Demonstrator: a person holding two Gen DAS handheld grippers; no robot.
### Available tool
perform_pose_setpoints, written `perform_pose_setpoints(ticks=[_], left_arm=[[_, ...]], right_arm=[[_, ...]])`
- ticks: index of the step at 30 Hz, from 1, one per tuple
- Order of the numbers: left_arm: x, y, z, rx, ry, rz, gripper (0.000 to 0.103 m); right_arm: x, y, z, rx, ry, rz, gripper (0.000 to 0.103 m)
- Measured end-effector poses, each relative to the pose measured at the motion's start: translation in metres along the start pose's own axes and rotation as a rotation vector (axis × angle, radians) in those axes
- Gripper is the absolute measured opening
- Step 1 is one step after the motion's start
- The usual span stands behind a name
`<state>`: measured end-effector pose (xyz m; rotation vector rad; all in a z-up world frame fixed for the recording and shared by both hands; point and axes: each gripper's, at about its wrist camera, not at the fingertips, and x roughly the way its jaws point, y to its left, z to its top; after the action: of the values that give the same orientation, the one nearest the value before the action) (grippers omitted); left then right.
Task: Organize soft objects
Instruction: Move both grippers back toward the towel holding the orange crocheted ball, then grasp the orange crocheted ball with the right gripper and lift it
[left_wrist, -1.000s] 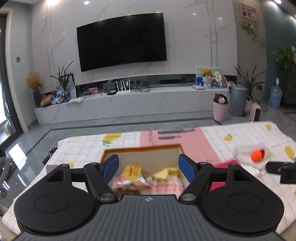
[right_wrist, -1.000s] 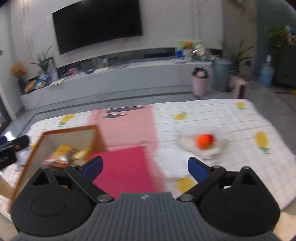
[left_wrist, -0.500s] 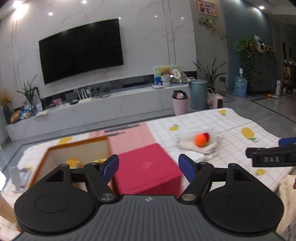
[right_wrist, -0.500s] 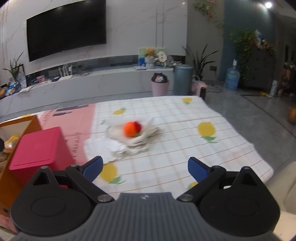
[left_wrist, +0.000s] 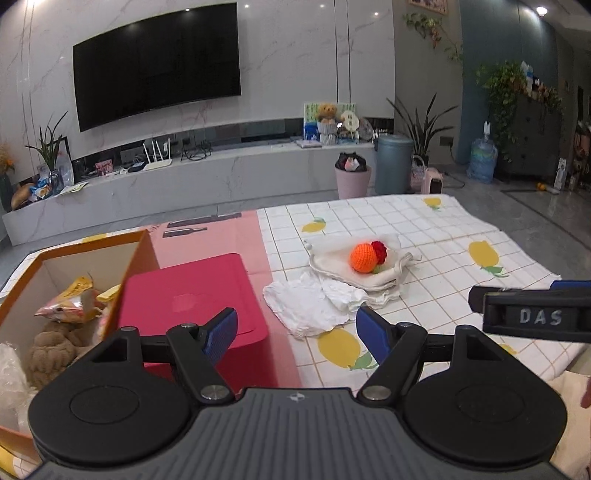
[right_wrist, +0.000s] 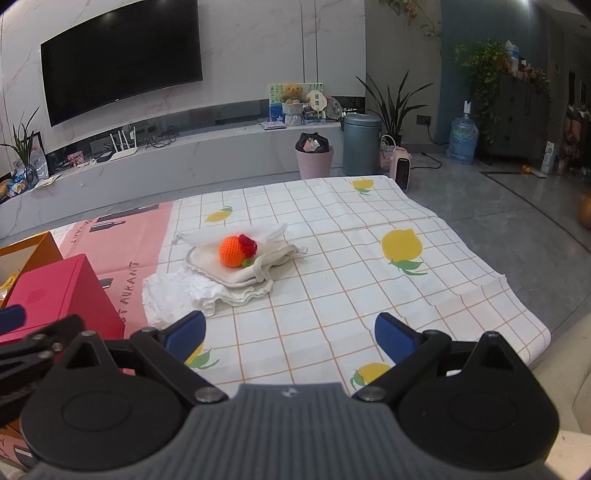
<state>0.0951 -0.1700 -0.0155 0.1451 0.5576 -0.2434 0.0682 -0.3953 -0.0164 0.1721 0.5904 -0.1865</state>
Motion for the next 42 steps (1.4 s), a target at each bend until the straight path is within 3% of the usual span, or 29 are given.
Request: perform_pose_setpoints(ticks=[3, 4, 7, 10, 11, 14, 18, 22, 25, 33, 37, 42], left_arm=[[0.015, -0.009, 0.004, 0.019, 0.010, 0.020, 0.086], [0.022, -0.012, 0.006, 0.025, 0.023, 0.023, 0.086], [0.041, -0.019, 0.008, -0.053, 0.066, -0.032, 0.087], [0.062, -0.028, 0.008, -0.116, 0.076, -0.085, 0.087], [0.069, -0.034, 0.008, -0.097, 0.067, -0.075, 0.092], [0.084, -0.054, 0.005, 0.009, 0.010, -0.034, 0.091], [0.106, -0.066, -0.001, 0.024, 0.007, -0.014, 0.091], [0.125, -0.074, -0.008, 0.062, 0.003, 0.061, 0.090], [0.132, -0.075, -0.013, 0.080, -0.002, 0.043, 0.090], [0.143, -0.070, -0.025, 0.028, 0.067, 0.050, 0.089], [0.146, -0.053, -0.032, -0.035, 0.100, 0.056, 0.088], [0.142, -0.047, -0.030, -0.032, 0.083, 0.052, 0.088]], right_arm=[[0.012, -0.003, 0.024, 0.011, 0.051, 0.015, 0.094], [0.016, -0.002, 0.036, -0.010, 0.069, 0.019, 0.088], [0.035, 0.001, 0.069, -0.077, 0.084, 0.020, 0.088], [0.080, 0.003, 0.097, -0.079, 0.176, 0.073, 0.088], [0.096, 0.004, 0.102, -0.067, 0.194, 0.085, 0.088], [0.140, 0.009, 0.106, -0.049, 0.243, 0.129, 0.080], [0.181, 0.008, 0.097, 0.022, 0.250, 0.223, 0.071], [0.207, 0.000, 0.091, 0.129, 0.265, 0.337, 0.067], [0.223, -0.002, 0.088, 0.211, 0.303, 0.401, 0.067], [0.248, 0.012, 0.080, 0.196, 0.298, 0.353, 0.065], [0.264, 0.020, 0.083, 0.202, 0.291, 0.294, 0.050], [0.265, 0.024, 0.085, 0.126, 0.336, 0.299, 0.049]])
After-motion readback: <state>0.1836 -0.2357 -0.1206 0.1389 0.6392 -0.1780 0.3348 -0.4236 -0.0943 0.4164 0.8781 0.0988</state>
